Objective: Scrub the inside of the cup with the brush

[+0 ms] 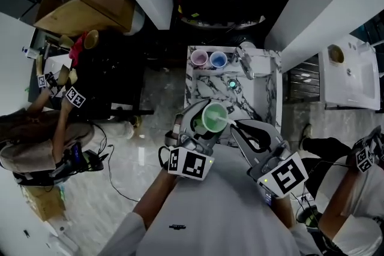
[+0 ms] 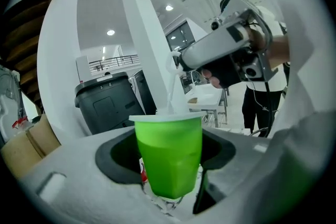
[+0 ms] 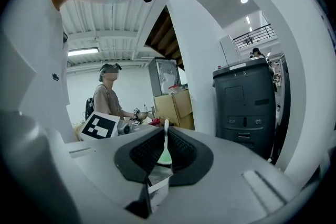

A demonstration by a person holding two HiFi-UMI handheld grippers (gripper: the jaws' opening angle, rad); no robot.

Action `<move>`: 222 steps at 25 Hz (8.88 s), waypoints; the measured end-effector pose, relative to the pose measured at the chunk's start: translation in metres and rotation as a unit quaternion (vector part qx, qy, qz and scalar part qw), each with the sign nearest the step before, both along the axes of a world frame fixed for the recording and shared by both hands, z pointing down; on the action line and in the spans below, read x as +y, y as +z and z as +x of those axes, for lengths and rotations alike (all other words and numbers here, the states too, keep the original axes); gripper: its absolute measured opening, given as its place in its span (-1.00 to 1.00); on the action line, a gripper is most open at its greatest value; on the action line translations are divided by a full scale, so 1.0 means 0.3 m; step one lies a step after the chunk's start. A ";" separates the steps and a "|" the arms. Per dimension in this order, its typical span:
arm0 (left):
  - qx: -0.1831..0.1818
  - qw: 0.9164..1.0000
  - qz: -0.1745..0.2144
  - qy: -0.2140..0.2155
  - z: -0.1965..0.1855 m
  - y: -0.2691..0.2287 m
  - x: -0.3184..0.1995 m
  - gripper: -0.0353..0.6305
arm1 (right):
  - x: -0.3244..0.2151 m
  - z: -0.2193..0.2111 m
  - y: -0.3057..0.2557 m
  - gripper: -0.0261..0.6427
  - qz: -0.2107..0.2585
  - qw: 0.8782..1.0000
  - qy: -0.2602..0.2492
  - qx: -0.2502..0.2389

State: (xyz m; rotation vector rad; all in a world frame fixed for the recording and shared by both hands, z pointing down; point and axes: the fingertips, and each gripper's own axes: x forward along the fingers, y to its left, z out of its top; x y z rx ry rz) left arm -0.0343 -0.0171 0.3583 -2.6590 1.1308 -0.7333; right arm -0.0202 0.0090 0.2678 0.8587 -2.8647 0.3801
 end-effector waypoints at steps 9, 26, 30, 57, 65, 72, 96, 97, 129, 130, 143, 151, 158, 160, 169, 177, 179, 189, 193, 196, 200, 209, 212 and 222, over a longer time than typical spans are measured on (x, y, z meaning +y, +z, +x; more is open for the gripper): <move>-0.011 1.000 0.014 0.001 -0.005 -0.016 -0.022 -0.02 | -0.083 0.093 0.070 -0.83 -0.037 0.998 0.011 0.053; -0.045 0.998 0.025 0.021 0.064 0.024 0.030 -0.02 | 0.099 0.076 0.079 -0.85 -0.073 0.994 -0.069 0.052; -0.060 0.997 0.026 0.036 0.088 0.042 0.060 -0.02 | 0.090 0.067 0.065 -0.85 -0.066 0.995 -0.067 0.044; -0.106 0.992 0.043 0.057 0.081 0.060 0.041 -0.02 | 0.110 0.090 0.119 -0.85 -0.088 0.988 -0.102 0.072; -0.106 0.992 0.039 0.063 0.108 0.071 0.073 -0.02 | 0.052 0.063 0.086 -0.85 -0.074 0.992 -0.091 0.047; -0.105 0.992 0.037 0.057 0.091 0.066 0.073 -0.02 | -0.027 0.100 0.087 -0.85 -0.061 0.994 -0.062 0.068; -0.121 0.990 0.048 0.055 0.075 0.071 0.067 -0.02 | 0.067 0.074 0.047 -0.85 -0.072 0.991 -0.099 0.045; -0.121 0.990 0.048 0.055 0.079 0.072 0.071 -0.02 | 0.048 0.076 0.043 -0.85 -0.065 0.993 -0.092 0.043; -0.131 0.988 0.055 0.068 0.108 0.090 0.109 -0.02 | 0.059 0.044 0.129 -0.85 -0.069 0.989 -0.107 0.081; -0.129 0.988 0.055 0.068 0.111 0.086 0.109 -0.02 | 0.049 0.049 0.130 -0.85 -0.067 0.989 -0.100 0.086; -0.138 0.986 0.067 0.060 0.086 0.065 0.084 -0.02 | 0.121 0.121 0.247 -0.85 -0.078 0.969 -0.104 0.211; -0.143 0.985 0.069 0.068 0.107 0.071 0.089 -0.02 | 0.176 0.086 0.197 -0.85 -0.091 0.969 -0.162 0.165; -0.152 0.983 0.070 0.074 0.124 0.082 0.104 -0.02 | 0.096 0.115 0.157 -0.85 -0.087 0.985 -0.102 0.111; -0.153 0.983 0.070 0.076 0.124 0.082 0.109 -0.02 | 0.072 0.134 0.159 -0.85 -0.089 0.987 -0.079 0.108; -0.155 0.983 0.071 0.070 0.104 0.078 0.091 -0.02 | 0.091 0.214 0.213 -0.85 -0.092 0.978 -0.084 0.166; -0.168 0.980 0.073 0.078 0.105 0.095 0.087 -0.02 | 0.180 0.157 0.174 -0.85 -0.102 0.976 -0.144 0.131; -0.169 0.980 0.071 0.081 0.110 0.098 0.092 -0.02 | 0.165 0.147 0.146 -0.85 -0.093 0.979 -0.138 0.117; -0.184 0.976 0.078 0.090 0.110 0.099 0.118 -0.02 | 0.040 0.199 0.114 -0.85 -0.069 0.987 -0.071 0.123; -0.171 0.979 0.077 0.082 0.097 0.079 0.108 -0.02 | 0.060 0.225 0.155 -0.85 -0.087 0.983 -0.075 0.144; -0.168 0.980 0.076 0.078 0.089 0.075 0.097 -0.02 | 0.095 0.234 0.191 -0.85 -0.100 0.979 -0.087 0.155; -0.169 0.980 0.075 0.079 0.086 0.080 0.086 -0.02 | 0.150 0.210 0.203 -0.85 -0.109 0.975 -0.121 0.154; -0.176 0.977 0.073 0.093 0.117 0.104 0.105 -0.02 | 0.164 0.128 0.138 -0.85 -0.092 0.983 -0.137 0.083; -0.179 0.976 0.074 0.096 0.124 0.110 0.114 -0.02 | 0.117 0.144 0.120 -0.85 -0.089 0.989 -0.103 0.066; -0.164 0.979 0.078 0.093 0.126 0.069 0.114 -0.02 | 0.088 0.233 0.190 -0.85 -0.113 0.987 -0.051 0.107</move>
